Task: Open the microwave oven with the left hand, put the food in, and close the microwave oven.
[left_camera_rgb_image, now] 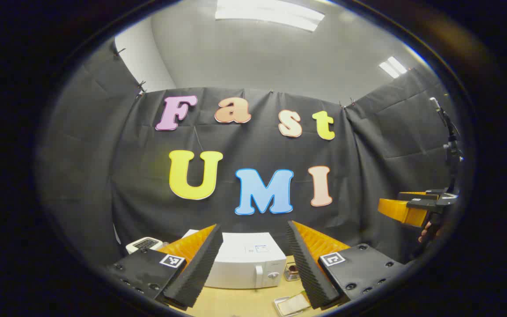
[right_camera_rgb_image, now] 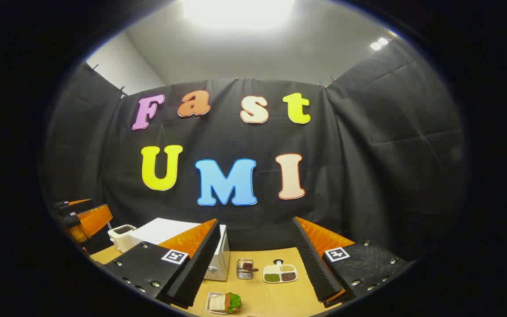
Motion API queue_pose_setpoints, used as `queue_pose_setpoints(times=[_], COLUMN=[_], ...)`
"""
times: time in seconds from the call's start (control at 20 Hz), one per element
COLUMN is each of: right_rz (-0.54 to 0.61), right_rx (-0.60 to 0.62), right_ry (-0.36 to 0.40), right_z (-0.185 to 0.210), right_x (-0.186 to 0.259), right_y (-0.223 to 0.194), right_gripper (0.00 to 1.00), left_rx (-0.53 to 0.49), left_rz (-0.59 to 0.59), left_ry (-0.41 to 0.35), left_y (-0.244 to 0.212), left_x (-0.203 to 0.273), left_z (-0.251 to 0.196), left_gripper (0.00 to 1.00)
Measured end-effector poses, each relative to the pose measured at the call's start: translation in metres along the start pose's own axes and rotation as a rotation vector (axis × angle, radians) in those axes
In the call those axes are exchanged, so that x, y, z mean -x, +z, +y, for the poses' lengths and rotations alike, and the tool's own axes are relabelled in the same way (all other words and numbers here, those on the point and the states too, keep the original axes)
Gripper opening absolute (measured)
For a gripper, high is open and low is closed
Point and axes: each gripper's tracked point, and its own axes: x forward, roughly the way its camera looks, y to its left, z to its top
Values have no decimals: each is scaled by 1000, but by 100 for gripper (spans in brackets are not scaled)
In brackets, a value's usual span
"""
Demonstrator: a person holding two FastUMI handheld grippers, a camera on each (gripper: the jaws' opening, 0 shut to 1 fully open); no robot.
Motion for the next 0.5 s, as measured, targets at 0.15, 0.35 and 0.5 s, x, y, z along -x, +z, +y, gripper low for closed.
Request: queue_pose_setpoints(times=[0.15, 0.35, 0.5], right_rz=[-6, -14, -17], right_rx=[4, 9, 8], right_ry=[-6, -22, -33], right_z=[-1, -1, 1], right_x=[0, 3, 7], right_y=[2, 3, 4], right_gripper=[97, 97, 97], left_rx=[-1, -13, -2], left_rz=[-26, -24, -16], left_ry=[-16, -33, -42], left_y=[6, 5, 2], left_x=[-2, -2, 1], left_z=[-5, -5, -2], left_gripper=[94, 94, 94])
